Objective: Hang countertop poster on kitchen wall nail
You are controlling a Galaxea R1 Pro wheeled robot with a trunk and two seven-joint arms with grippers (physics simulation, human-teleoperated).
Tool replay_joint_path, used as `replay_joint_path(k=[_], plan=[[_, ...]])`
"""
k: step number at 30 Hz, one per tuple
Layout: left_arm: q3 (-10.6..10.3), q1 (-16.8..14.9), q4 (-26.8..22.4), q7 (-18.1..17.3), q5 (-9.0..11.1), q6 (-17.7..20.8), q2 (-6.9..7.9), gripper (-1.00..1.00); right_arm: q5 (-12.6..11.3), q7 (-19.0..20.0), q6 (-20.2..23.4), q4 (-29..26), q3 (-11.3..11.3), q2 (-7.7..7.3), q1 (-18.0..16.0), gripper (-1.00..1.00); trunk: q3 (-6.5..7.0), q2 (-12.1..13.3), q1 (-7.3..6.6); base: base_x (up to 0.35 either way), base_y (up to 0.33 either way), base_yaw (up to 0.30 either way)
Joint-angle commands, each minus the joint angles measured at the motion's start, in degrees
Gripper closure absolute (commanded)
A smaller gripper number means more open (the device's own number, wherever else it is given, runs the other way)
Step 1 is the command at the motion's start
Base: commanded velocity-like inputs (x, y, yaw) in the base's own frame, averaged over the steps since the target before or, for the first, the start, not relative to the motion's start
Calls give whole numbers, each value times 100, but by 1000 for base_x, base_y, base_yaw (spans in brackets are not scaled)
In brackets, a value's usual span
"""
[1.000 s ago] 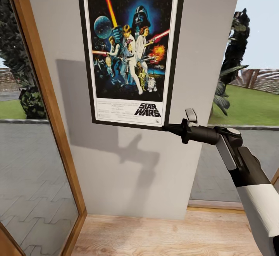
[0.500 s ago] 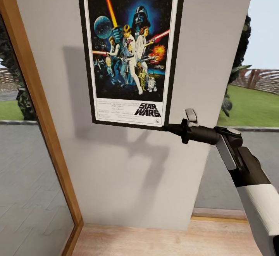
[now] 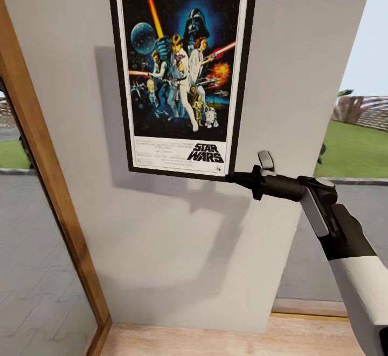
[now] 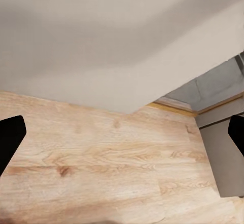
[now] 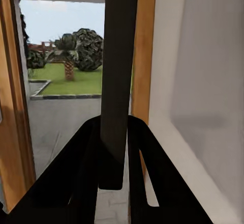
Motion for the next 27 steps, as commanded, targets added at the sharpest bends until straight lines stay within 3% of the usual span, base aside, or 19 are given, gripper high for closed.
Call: replay_joint_path(k=[1, 7, 18, 27], plan=[[-47, 0, -6, -2, 42, -30, 3, -100, -57, 13, 71, 4, 12, -5, -3, 100, -3, -5, 2, 17, 0, 0], [-50, 0, -6, -2, 42, -26, 3, -100, -57, 11, 72, 5, 12, -5, -3, 100, -3, -5, 2, 42, 0, 0], [-47, 0, -6, -2, 42, -30, 3, -100, -57, 10, 72, 9, 12, -5, -3, 100, -3, -5, 2, 283, 0, 0], [-46, 0, -6, -2, 42, -28, 3, -100, -57, 10, 72, 10, 12, -5, -3, 100, -3, -5, 2, 21, 0, 0]])
